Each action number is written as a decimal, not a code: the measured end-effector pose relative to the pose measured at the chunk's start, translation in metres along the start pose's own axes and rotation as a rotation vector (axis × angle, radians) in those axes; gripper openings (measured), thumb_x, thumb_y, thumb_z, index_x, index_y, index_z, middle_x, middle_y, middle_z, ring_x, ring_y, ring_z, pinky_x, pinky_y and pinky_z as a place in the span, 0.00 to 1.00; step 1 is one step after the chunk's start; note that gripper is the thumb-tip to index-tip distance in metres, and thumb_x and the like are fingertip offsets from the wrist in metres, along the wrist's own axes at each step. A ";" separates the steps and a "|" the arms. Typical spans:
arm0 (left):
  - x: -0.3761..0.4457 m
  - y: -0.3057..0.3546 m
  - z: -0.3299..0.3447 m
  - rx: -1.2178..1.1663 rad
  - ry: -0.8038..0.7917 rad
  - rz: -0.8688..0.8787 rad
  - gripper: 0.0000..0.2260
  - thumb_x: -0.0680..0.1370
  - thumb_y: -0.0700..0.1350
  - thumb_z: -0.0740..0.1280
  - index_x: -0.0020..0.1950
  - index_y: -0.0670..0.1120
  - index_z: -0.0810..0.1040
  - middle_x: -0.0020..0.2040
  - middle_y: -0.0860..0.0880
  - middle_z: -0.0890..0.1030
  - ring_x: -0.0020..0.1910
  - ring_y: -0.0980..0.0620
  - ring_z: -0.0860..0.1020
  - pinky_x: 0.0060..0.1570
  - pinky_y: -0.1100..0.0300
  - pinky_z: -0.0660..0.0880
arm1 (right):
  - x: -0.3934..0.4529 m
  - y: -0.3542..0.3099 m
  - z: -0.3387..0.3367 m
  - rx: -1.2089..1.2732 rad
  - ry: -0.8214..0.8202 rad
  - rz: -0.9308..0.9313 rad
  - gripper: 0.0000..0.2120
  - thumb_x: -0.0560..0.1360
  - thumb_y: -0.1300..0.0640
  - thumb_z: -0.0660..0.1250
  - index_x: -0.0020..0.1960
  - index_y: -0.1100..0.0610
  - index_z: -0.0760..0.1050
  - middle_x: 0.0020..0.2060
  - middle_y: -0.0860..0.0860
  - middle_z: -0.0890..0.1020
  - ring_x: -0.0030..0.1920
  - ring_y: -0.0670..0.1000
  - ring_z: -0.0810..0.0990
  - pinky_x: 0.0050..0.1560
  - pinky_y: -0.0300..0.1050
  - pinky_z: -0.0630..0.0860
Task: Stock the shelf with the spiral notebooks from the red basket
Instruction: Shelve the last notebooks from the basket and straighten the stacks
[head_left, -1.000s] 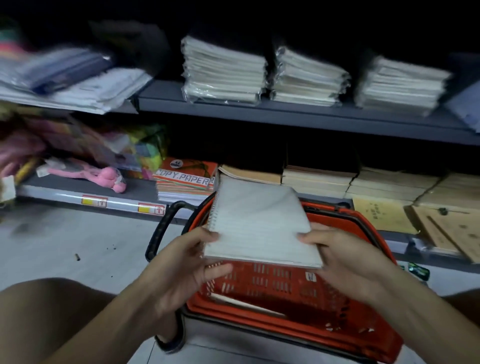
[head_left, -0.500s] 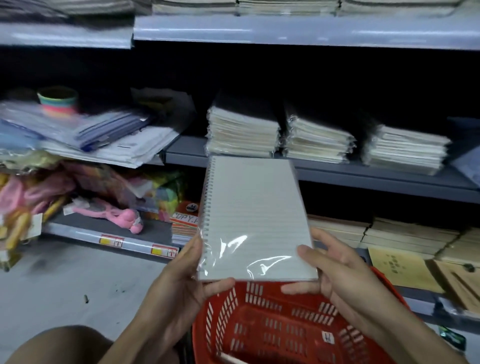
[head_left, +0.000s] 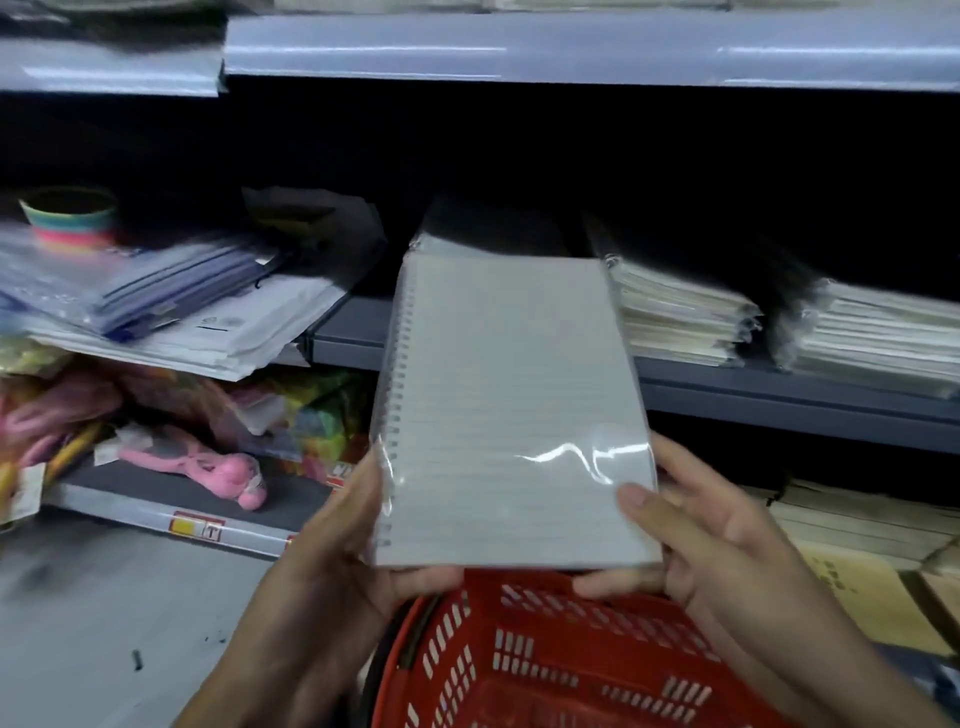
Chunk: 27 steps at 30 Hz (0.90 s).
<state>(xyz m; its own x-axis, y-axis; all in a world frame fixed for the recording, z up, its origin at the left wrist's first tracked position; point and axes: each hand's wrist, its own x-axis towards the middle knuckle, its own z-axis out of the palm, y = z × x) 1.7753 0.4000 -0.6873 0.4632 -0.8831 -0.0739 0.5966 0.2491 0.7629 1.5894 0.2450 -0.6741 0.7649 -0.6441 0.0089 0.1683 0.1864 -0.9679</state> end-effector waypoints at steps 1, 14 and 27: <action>0.011 0.009 0.004 0.024 0.007 0.026 0.16 0.78 0.50 0.63 0.59 0.49 0.85 0.58 0.45 0.85 0.46 0.47 0.86 0.33 0.56 0.84 | 0.014 -0.008 0.002 -0.009 0.001 -0.015 0.22 0.75 0.61 0.64 0.68 0.50 0.75 0.55 0.57 0.86 0.51 0.63 0.86 0.38 0.56 0.85; 0.139 0.085 0.026 0.006 0.225 0.213 0.11 0.83 0.42 0.64 0.64 0.43 0.78 0.62 0.43 0.83 0.49 0.50 0.87 0.42 0.57 0.83 | 0.170 -0.048 0.012 0.162 0.156 0.173 0.09 0.81 0.67 0.62 0.59 0.63 0.78 0.54 0.55 0.85 0.48 0.51 0.86 0.32 0.42 0.83; 0.138 0.048 0.017 0.614 0.504 0.674 0.17 0.78 0.41 0.72 0.66 0.46 0.79 0.51 0.44 0.84 0.38 0.52 0.86 0.36 0.63 0.81 | 0.139 -0.009 0.026 0.003 0.479 -0.282 0.14 0.75 0.61 0.74 0.59 0.59 0.77 0.46 0.57 0.87 0.43 0.57 0.88 0.53 0.49 0.83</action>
<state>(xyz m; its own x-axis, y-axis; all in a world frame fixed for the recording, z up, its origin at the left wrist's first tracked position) 1.8569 0.2839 -0.6501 0.8806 -0.3325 0.3375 -0.2586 0.2594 0.9305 1.7104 0.1731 -0.6577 0.3221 -0.9345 0.1517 0.3275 -0.0404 -0.9440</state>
